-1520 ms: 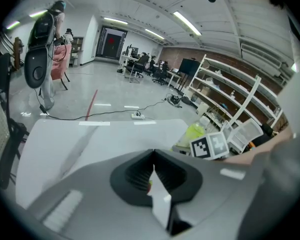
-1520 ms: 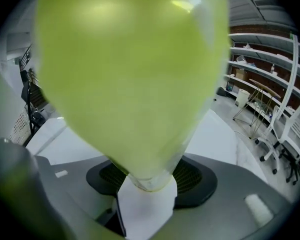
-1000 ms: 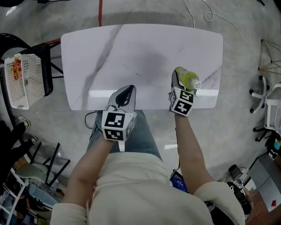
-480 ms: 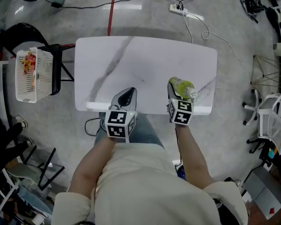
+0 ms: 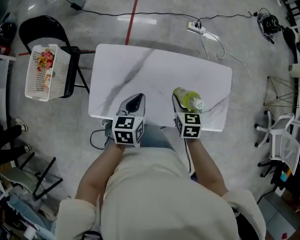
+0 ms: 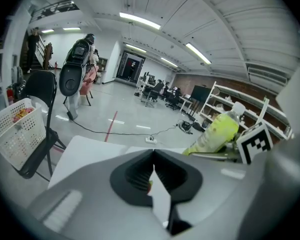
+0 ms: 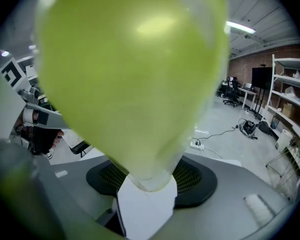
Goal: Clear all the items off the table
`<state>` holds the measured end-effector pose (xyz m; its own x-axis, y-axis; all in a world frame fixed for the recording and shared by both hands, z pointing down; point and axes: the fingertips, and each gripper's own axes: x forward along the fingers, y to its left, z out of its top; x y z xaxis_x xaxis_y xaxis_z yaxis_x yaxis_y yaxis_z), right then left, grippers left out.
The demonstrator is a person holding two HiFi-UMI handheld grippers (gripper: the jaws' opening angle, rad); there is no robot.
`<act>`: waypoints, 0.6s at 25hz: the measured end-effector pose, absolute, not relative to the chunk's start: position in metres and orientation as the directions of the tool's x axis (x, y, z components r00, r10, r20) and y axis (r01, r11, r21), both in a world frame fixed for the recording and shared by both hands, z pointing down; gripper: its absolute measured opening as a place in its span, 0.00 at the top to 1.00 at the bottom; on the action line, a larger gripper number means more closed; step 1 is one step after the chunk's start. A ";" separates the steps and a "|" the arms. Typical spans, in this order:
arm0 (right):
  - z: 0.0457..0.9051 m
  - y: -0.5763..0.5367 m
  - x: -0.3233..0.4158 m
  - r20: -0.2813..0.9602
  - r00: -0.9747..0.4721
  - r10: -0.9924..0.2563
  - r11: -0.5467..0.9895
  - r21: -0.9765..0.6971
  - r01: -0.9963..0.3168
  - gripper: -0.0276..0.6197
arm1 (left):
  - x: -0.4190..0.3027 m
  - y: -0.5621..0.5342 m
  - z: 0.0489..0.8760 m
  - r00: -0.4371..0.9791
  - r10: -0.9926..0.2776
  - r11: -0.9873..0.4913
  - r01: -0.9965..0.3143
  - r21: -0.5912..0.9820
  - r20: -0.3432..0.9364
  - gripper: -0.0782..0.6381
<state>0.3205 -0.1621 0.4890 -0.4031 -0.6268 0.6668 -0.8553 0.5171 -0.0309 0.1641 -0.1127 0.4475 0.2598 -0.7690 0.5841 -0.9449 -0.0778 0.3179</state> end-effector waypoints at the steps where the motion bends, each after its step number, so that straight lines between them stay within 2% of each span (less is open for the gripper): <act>1: 0.486 -0.160 0.312 0.665 -0.411 -0.624 0.530 -0.027 -0.848 0.54 | 0.157 -0.110 0.445 0.251 -0.773 -0.069 -0.946 0.317 0.582 0.88; 15: 0.437 -0.114 0.171 0.634 -0.532 -0.561 0.676 -0.021 -0.737 0.54 | 0.022 -0.061 0.412 0.135 -0.814 0.055 -0.951 0.305 0.565 0.88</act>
<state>0.1713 -0.1142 0.4366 -0.5321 -0.5609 0.6343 -0.7370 0.6756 -0.0209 0.0221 -0.0611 0.4120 0.1346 -0.8139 0.5652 -0.9506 0.0549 0.3054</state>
